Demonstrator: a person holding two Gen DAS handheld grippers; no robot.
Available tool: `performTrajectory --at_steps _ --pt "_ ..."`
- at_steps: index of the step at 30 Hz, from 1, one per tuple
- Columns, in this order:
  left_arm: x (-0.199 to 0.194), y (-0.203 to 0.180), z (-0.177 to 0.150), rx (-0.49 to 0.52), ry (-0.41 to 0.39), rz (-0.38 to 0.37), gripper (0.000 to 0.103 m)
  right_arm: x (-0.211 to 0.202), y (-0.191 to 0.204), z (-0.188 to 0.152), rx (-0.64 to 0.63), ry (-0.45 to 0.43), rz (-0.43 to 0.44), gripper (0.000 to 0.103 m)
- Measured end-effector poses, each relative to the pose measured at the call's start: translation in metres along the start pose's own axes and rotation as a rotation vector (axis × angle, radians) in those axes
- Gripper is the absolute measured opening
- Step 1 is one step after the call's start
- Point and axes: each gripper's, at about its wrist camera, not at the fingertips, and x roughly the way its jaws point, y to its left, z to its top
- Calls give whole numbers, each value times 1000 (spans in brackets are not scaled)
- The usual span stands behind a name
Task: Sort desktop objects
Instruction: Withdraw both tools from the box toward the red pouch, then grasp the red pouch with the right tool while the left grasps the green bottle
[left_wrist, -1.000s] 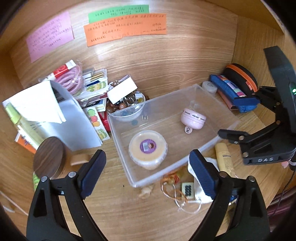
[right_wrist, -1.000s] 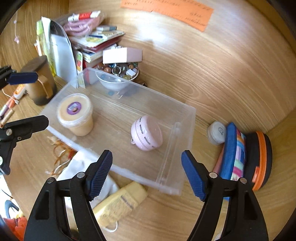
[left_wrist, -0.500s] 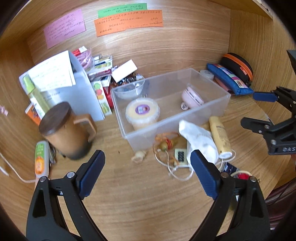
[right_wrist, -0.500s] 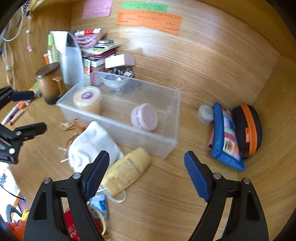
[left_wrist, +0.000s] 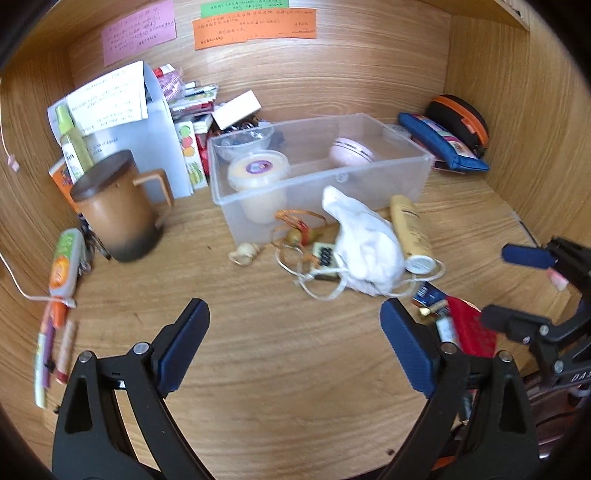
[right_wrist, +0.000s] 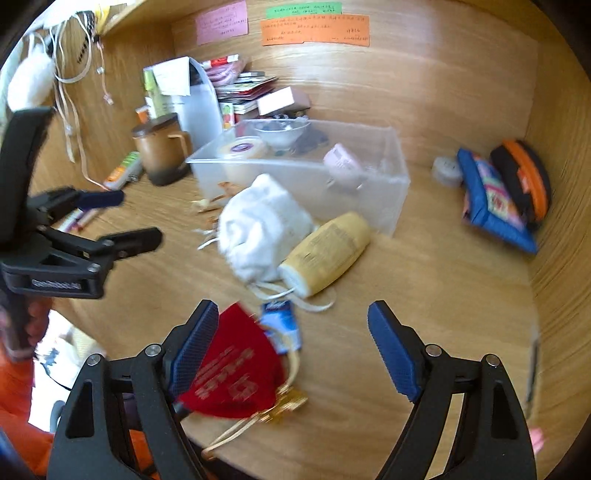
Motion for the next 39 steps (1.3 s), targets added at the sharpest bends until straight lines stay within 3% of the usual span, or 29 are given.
performTrajectory --at_steps 9,16,19,20,24,27,30,39 --pt "-6 -19 -24 16 8 -12 95 14 7 -29 40 61 86 82" --pt "-4 -27 -34 15 27 -19 95 23 -4 -37 136 79 218 82" --pt "-1 -27 -35 8 38 -22 95 26 -8 -39 178 82 276 74" --pt "-1 -28 -36 7 41 -23 95 26 -8 -39 182 81 300 66" --pt "0 -30 -36 5 46 -36 95 21 -6 -36 176 64 312 46" --pt "2 -36 -35 12 50 -56 95 17 -5 -35 165 45 299 39" --pt "3 -45 -33 29 56 -81 95 10 -6 -33 165 17 268 34" --pt "10 -90 -27 103 64 -188 96 -20 -36 -25 208 -63 195 33"
